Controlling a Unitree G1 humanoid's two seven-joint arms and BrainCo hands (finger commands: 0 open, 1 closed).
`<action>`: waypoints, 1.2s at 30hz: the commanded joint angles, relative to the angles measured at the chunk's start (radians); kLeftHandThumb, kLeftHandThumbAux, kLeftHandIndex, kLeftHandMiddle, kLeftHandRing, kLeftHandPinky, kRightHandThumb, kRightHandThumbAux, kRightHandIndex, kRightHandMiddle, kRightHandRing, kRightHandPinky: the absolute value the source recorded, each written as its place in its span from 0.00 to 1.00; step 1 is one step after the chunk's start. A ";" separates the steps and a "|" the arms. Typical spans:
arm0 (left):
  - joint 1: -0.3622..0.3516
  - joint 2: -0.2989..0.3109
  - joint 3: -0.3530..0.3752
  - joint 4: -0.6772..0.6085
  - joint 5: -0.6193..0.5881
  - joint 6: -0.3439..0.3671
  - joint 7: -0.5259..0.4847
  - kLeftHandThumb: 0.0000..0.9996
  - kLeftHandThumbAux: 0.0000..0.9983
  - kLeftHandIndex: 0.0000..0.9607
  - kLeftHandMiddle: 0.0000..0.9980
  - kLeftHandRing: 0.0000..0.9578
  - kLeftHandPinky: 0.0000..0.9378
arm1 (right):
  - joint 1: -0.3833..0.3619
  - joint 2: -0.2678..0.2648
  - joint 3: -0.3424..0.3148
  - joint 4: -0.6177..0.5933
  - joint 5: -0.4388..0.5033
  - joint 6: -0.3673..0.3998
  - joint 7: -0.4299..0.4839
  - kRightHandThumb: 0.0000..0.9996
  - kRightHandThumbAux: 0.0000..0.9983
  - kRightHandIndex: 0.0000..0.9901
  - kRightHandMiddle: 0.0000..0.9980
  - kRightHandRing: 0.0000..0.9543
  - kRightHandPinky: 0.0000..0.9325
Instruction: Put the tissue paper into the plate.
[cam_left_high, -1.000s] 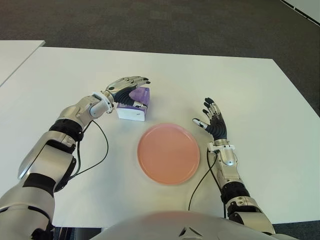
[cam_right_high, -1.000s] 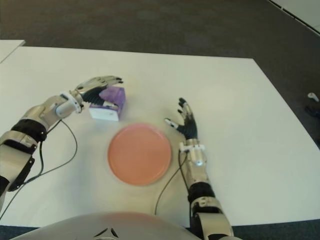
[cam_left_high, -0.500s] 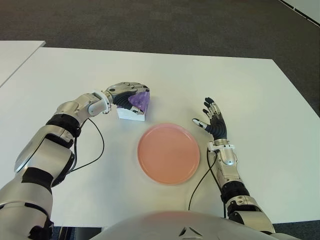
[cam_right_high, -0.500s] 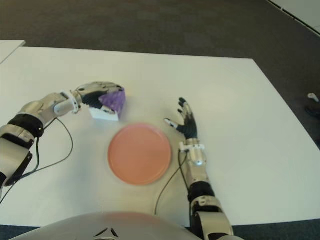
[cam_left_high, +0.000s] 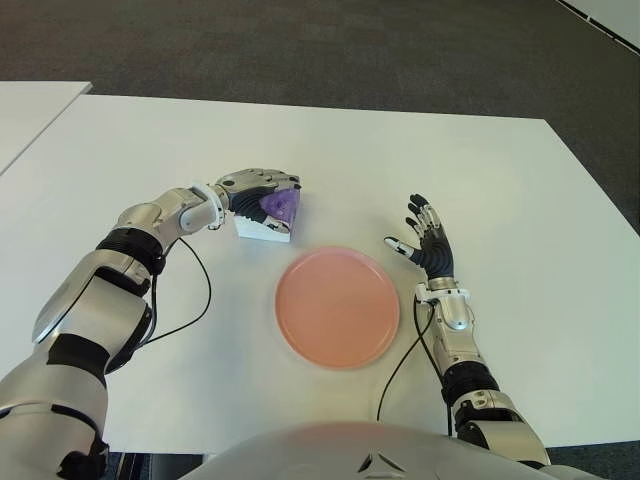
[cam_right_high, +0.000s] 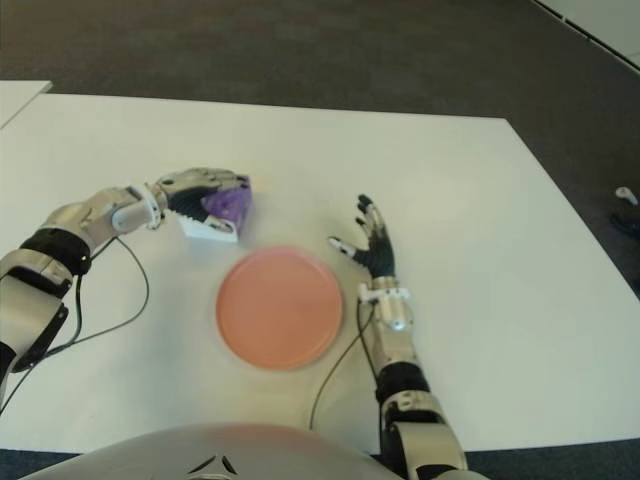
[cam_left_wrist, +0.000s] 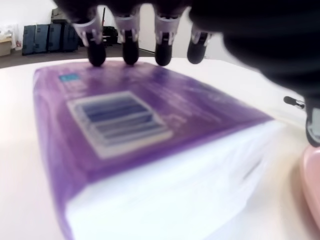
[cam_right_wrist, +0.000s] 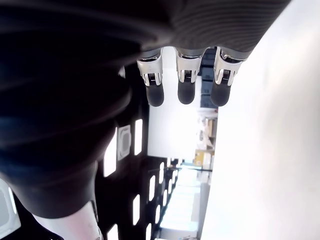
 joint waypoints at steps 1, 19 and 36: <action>-0.007 0.006 -0.021 0.013 0.030 0.000 0.027 0.12 0.34 0.00 0.00 0.00 0.00 | 0.080 0.008 0.014 0.116 -0.030 -0.028 0.013 0.00 0.84 0.00 0.00 0.00 0.00; -0.013 0.041 -0.076 -0.012 0.125 0.023 0.144 0.10 0.36 0.00 0.00 0.00 0.00 | 0.076 0.008 0.011 0.132 -0.020 -0.034 0.036 0.00 0.82 0.00 0.00 0.00 0.00; -0.022 0.099 -0.145 -0.044 0.243 0.046 0.278 0.08 0.32 0.00 0.00 0.00 0.00 | 0.086 0.004 0.010 0.126 -0.018 -0.027 0.048 0.00 0.82 0.00 0.00 0.00 0.00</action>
